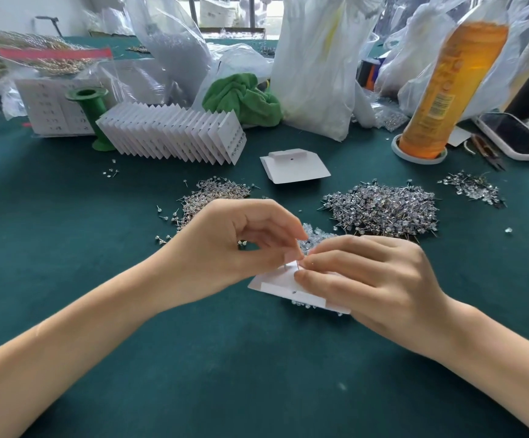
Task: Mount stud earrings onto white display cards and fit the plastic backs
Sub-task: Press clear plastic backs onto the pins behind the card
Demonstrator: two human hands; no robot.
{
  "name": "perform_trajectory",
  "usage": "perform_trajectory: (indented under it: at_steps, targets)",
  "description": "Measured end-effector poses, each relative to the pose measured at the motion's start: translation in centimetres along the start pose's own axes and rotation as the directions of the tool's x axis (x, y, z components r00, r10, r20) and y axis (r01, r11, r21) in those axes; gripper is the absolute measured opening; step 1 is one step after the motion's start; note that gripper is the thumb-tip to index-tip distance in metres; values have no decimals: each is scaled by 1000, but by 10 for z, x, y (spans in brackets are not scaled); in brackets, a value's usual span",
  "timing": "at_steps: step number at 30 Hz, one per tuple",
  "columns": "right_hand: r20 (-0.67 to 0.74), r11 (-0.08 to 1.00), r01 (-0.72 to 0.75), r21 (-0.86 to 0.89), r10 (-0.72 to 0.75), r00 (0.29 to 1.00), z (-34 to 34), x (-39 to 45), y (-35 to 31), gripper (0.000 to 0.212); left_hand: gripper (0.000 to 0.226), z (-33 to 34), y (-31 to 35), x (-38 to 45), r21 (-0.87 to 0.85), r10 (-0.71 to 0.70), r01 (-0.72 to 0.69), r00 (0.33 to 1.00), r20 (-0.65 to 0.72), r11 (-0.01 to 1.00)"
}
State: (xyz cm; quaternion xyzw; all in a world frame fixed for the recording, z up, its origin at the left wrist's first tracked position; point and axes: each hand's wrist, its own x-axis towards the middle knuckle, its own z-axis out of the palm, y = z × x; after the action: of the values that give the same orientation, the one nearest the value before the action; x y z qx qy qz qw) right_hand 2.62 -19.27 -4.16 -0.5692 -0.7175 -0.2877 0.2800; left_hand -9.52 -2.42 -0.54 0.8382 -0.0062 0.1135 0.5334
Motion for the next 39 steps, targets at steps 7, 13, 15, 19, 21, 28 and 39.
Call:
perform_trajectory:
  at_steps: [7, 13, 15, 19, 21, 28, 39]
  targets:
    - [12, 1000, -6, -3, 6, 1000, 0, 0, 0, 38, 16, -1, -1, 0, 14, -7, 7, 1000, 3, 1000]
    - [18, 1000, -1, -2, 1, 1000, 1, -2, 0, 34, 15, -2, -1, 0, 37, -14, 12, 999, 36, 999]
    - [16, 1000, 1, 5, -1, 1000, 2, -2, 0, 33, 14, -2, -1, 0, 44, -14, 12, 999, 47, 999]
    - [18, 1000, 5, 6, -5, 1000, 2, -2, -1, 35, 14, -3, 0, 0, 69, -13, 9, 998, 56, 998]
    - [17, 1000, 7, 0, -7, 1000, 3, -2, -1, 35, 14, -3, -1, 0, 72, -12, 8, 998, 57, 997]
    - [18, 1000, 8, 1, -8, 1000, 2, -3, -1, 35, 15, -3, -2, 0, 95, -11, 6, 999, 51, 995]
    - [8, 1000, 24, -16, -24, 1000, 2, -2, -3, 34, 16, -3, -1, -2, 106, -26, 20, 998, 55, 994]
